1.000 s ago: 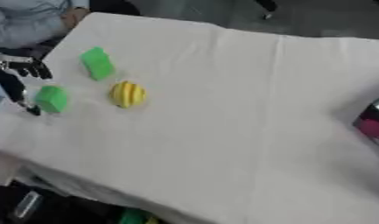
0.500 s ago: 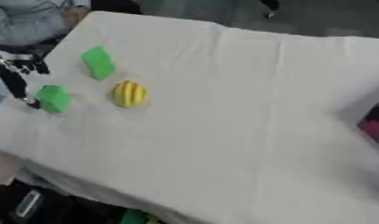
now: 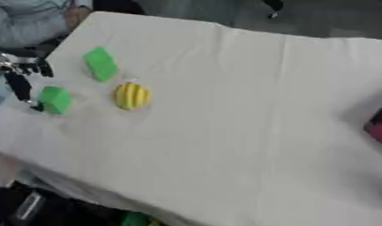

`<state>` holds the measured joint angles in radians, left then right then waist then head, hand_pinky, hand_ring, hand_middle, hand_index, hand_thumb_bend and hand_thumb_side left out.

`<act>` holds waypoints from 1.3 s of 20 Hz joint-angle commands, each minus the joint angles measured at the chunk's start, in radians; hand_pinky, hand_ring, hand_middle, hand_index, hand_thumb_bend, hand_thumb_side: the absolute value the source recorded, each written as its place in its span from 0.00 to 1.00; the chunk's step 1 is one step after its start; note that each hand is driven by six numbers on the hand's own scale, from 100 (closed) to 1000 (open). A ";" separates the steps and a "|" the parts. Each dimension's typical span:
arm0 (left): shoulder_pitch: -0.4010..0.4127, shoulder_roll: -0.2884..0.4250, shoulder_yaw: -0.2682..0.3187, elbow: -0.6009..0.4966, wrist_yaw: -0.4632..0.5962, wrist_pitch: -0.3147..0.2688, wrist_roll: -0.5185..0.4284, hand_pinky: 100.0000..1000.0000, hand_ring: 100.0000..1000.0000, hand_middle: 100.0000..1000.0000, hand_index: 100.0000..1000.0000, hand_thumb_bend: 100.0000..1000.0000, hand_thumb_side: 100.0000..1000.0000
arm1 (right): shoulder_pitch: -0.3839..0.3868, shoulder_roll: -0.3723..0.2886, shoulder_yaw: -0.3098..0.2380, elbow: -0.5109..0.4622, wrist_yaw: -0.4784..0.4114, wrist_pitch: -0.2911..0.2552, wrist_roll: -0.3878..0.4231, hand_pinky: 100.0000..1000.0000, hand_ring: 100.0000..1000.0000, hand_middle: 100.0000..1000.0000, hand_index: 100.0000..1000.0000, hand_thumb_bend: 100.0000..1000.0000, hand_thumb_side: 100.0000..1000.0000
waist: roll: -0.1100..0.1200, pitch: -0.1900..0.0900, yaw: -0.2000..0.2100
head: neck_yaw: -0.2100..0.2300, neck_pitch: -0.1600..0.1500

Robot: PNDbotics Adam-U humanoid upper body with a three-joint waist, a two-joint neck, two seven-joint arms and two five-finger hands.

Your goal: Pick up the objects with one hand, pass them to the other hand, and then place them into the box on the other side of the table.

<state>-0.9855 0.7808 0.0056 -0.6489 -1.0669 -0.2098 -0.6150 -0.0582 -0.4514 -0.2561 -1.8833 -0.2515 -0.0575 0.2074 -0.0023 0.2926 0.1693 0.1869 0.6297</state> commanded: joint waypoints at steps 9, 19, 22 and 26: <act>-0.019 0.018 0.008 0.027 -0.042 -0.010 -0.008 0.89 0.88 0.75 0.80 0.64 0.00 | -0.002 -0.003 -0.007 -0.004 0.008 0.003 -0.003 1.00 1.00 1.00 1.00 0.00 0.63 | -0.011 0.005 -0.004 | 0.013 -0.014; -0.016 0.014 0.010 0.035 -0.093 -0.002 0.024 0.79 0.78 0.56 0.64 0.61 0.00 | -0.001 0.006 -0.010 -0.001 0.013 0.007 -0.006 1.00 1.00 1.00 1.00 0.00 0.64 | -0.010 0.008 -0.007 | 0.017 -0.015; -0.015 0.013 0.008 0.036 -0.110 0.005 0.049 0.74 0.71 0.48 0.55 0.59 0.00 | 0.000 0.009 -0.012 -0.001 0.013 0.009 -0.010 1.00 1.00 1.00 1.00 0.00 0.64 | -0.010 0.008 -0.008 | 0.018 -0.015; -0.013 0.011 0.007 0.033 -0.132 0.021 0.102 0.70 0.64 0.44 0.51 0.54 0.00 | 0.001 0.010 -0.014 -0.001 0.012 0.010 -0.013 1.00 1.00 1.00 1.00 0.00 0.64 | -0.010 0.006 -0.008 | 0.020 -0.015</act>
<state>-0.9852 0.7638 0.0089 -0.6033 -1.1887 -0.1933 -0.5314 -0.0618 -0.4354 -0.2628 -1.8861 -0.2427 -0.0488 0.1981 -0.0044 0.2995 0.1611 0.2022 0.6222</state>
